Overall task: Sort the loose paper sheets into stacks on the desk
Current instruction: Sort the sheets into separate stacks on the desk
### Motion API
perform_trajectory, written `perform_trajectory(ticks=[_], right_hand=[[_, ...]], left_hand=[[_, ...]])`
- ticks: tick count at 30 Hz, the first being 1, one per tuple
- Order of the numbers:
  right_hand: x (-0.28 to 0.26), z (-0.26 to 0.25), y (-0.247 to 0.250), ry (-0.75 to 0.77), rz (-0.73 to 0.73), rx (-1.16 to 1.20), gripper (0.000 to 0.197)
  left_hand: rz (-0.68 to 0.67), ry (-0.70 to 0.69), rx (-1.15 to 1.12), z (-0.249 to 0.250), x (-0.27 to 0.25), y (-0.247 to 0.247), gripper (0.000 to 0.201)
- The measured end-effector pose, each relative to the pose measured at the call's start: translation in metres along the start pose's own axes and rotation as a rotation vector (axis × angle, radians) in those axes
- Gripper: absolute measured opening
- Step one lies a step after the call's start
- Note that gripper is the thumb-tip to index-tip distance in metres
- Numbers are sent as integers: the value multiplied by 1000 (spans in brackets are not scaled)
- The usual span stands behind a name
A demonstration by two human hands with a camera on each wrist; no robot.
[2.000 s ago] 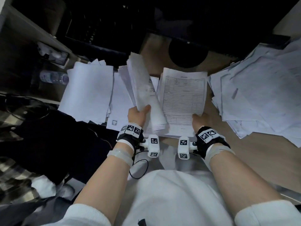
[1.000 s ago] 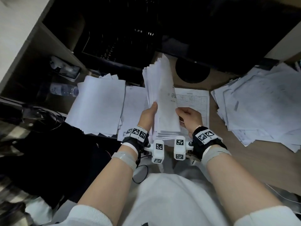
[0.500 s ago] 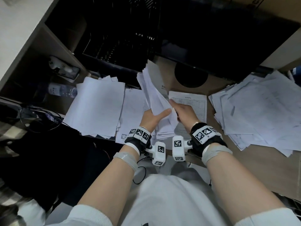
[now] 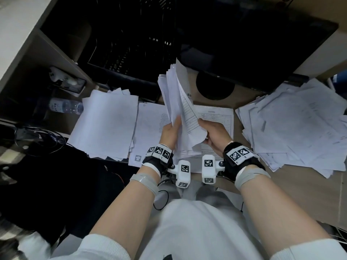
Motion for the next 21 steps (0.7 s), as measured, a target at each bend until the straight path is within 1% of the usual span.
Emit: perform_trajectory(ticks=[2, 3, 4, 6, 7, 9, 10, 12, 16, 19, 21], right_hand=[[2, -3, 3, 43, 38, -50, 25], [0, -7, 6, 70, 74, -77, 22], [1, -9, 12, 105, 123, -95, 21], [1, -11, 31, 147, 270, -170, 31], [-1, -9, 45, 133, 373, -228, 36], [-2, 4, 76, 54, 581, -356, 37], [0, 16, 90, 3, 638, -389, 37], [9, 43, 110, -109, 693, -396, 36], [20, 84, 128, -258, 720, -420, 34], [23, 100, 135, -310, 717, -460, 33], [25, 108, 137, -367, 701, -478, 38]], left_hand=[[-23, -4, 0, 3, -1, -5, 39], [-31, -21, 31, 4, 0, -6, 36], [-35, -42, 80, 4, 0, -7, 29], [7, -63, 157, 3, 2, -2, 14], [41, -61, 176, 2, 2, 2, 12], [95, -61, 208, -2, 3, 10, 15], [100, -56, 227, -4, 3, 12, 14], [96, -30, 253, -12, 2, 14, 13], [130, 7, 309, -26, -4, 17, 29], [167, 32, 338, -33, -8, 25, 26], [185, 32, 384, -35, -10, 31, 21]])
Point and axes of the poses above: each hand's wrist, its own x-axis towards the middle knuckle, its own y-axis out of the back of the hand, z = x × y, the point moved 8 cm from there along x, towards the middle knuckle, and after that the axes turned 13 degrees about -y, right-handed, at the moved point
